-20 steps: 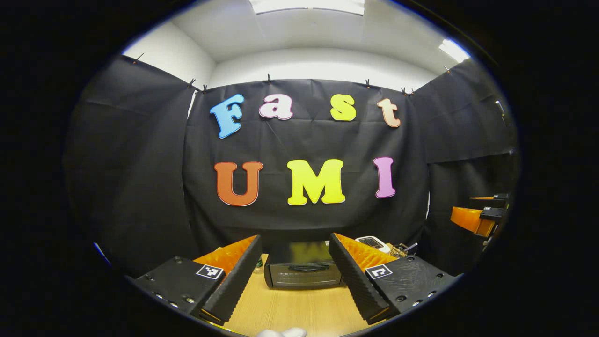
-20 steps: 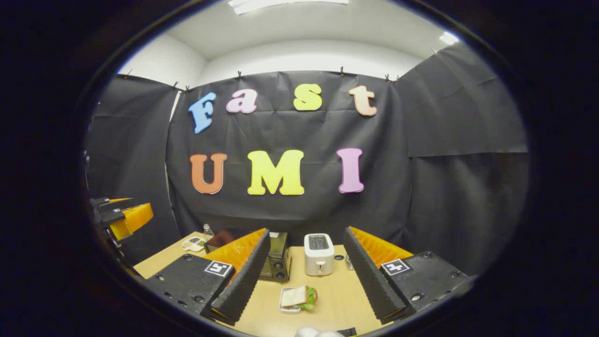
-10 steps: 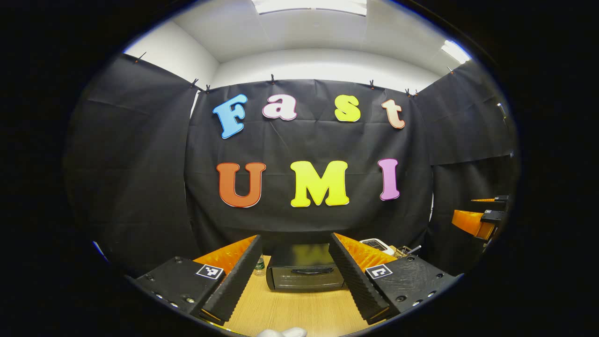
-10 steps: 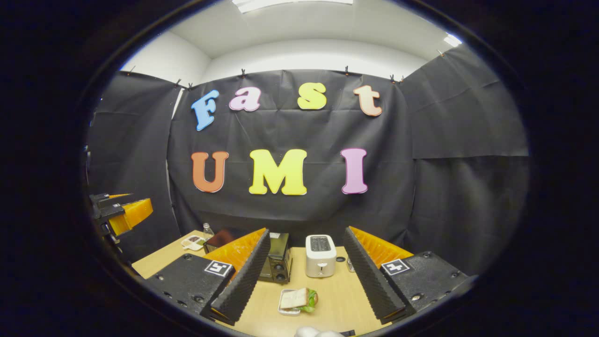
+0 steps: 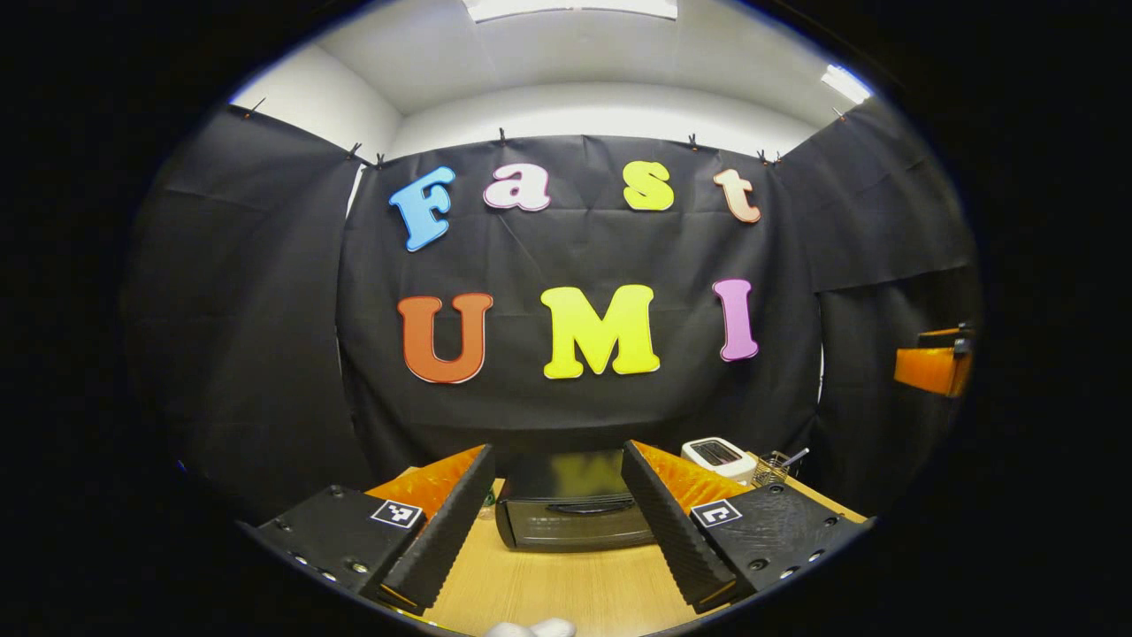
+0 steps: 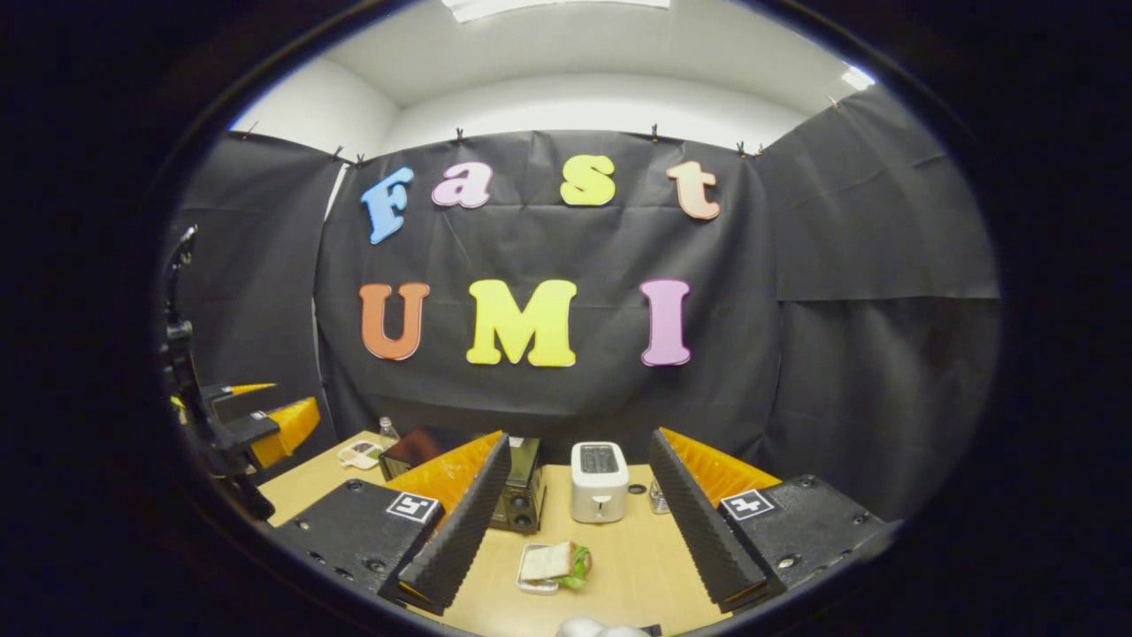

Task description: Open the electric oven with the left hand, put the food in, and close the electric oven.

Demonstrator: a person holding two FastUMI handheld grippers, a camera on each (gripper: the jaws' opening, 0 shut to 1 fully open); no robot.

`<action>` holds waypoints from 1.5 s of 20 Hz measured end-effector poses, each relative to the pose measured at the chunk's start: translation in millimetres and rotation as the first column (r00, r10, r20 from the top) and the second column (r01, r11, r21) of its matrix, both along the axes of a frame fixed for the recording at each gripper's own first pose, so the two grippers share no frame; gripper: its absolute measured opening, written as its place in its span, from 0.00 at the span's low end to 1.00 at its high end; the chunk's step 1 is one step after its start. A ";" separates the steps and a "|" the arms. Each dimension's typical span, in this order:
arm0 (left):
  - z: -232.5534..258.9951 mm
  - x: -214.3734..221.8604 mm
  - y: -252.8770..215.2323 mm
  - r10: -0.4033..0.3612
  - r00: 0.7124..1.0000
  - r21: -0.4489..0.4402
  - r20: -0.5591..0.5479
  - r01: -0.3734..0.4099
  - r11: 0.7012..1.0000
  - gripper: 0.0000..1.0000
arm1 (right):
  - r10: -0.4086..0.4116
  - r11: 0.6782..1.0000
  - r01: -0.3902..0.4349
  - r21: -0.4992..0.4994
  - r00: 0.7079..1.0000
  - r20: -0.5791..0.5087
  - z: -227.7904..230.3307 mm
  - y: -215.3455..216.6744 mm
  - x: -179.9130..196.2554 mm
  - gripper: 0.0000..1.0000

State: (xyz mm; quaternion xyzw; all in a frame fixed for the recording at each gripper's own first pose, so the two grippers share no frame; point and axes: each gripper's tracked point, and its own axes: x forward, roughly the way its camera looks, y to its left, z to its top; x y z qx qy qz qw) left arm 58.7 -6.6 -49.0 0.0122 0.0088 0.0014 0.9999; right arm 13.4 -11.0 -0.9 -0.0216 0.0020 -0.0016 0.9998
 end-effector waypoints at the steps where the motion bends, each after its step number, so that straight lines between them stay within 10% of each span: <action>1: -9.1 8.5 -4.9 -0.009 1.000 -0.009 -0.015 0.008 1.000 0.94 | -0.010 1.000 0.010 -0.008 1.000 -0.002 0.9 -4.6 -2.0 1.00; 17: -184.1 173.3 -36.3 -0.001 0.955 -0.014 -0.295 -0.003 1.000 0.96 | -0.153 0.986 0.147 -0.085 0.985 -0.078 -10.0 -67.5 -9.1 0.91; 30: -223.4 180.1 -34.7 0.000 0.909 -0.020 -0.418 -0.009 1.000 1.00 | -0.140 0.990 0.134 -0.053 0.983 -0.119 -23.8 -69.5 -4.5 1.00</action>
